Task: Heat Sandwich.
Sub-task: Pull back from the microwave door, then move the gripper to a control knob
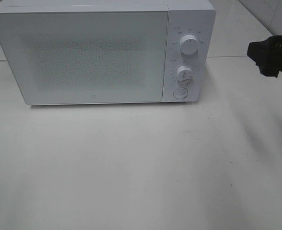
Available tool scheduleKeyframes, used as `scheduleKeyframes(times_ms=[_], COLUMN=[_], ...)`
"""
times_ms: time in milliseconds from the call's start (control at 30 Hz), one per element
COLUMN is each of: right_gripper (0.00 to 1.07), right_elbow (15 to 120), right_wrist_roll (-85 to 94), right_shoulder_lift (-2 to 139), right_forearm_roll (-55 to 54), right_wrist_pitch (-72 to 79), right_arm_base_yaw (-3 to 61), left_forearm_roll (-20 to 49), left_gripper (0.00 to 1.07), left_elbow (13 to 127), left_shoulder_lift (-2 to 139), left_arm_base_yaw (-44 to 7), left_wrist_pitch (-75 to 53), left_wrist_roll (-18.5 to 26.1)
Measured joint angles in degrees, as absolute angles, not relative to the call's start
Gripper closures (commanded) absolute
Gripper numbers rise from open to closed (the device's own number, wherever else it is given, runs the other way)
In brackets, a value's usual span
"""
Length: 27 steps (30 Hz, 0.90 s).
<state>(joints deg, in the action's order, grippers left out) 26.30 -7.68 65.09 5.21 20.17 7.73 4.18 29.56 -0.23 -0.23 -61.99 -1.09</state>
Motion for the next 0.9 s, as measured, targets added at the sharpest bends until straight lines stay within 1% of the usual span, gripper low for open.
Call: scheduleKeyframes(times_ms=[100,133,167,233,267,300,400,433,500,567,633,700,733,767,900], right_gripper=[0.32,0.32,0.32,0.32,0.32,0.32,0.32,0.32,0.32,0.32,0.32,0.32,0.32,0.32,0.32], right_elbow=[23.26,23.26,21.89,21.03,20.45,20.45,20.05,20.00,20.00,20.00,20.00,20.00,20.00,20.00,19.94], right_wrist_roll=[-1.89,-1.89,1.38,4.76,8.37,8.37,12.78,15.13,15.58,17.13,17.82,19.14,20.17,20.17,21.31], right_shoulder_lift=[67.61,67.61,68.53,69.39,70.47,70.47,72.36,73.85,74.54,76.95,77.92,79.98,81.93,81.93,86.86], right_forearm_roll=[-2.35,-2.35,-5.90,-9.57,-13.75,-13.75,-19.25,-22.57,-23.78,-28.30,-30.14,-33.75,-36.90,-36.90,-44.06], right_wrist_pitch=[25.10,25.10,27.16,29.16,31.34,31.34,34.89,37.47,38.67,43.77,45.15,48.41,51.17,51.17,57.75], right_arm_base_yaw=[8.54,8.54,10.26,12.55,15.47,15.47,19.54,22.17,23.15,26.93,27.96,30.71,33.06,33.06,38.85], left_forearm_roll=[4.18,4.18,4.18,4.18,4.18,4.18,4.18,4.18,4.18,4.18,4.18,4.18,4.18,4.18,4.18], left_gripper=[0.09,0.09,0.09,0.09,0.09,0.09,0.09,0.09,0.09,0.09,0.09,0.09,0.09,0.09,0.09], left_elbow=[29.56,29.56,29.56,29.56,29.56,29.56,29.56,29.56,29.56,29.56,29.56,29.56,29.56,29.56,29.56], left_shoulder_lift=[-0.23,-0.23,-0.23,-0.23,-0.23,-0.23,-0.23,-0.23,-0.23,-0.23,-0.23,-0.23,-0.23,-0.23,-0.23], left_arm_base_yaw=[-0.23,-0.23,-0.23,-0.23,-0.23,-0.23,-0.23,-0.23,-0.23,-0.23,-0.23,-0.23,-0.23,-0.23,-0.23], left_wrist_pitch=[-61.99,-61.99,-61.99,-61.99,-61.99,-61.99,-61.99,-61.99,-61.99,-61.99,-61.99,-61.99,-61.99,-61.99,-61.99], left_wrist_roll=[-1.09,-1.09,-1.09,-1.09,-1.09,-1.09,-1.09,-1.09,-1.09,-1.09,-1.09,-1.09,-1.09,-1.09,-1.09])
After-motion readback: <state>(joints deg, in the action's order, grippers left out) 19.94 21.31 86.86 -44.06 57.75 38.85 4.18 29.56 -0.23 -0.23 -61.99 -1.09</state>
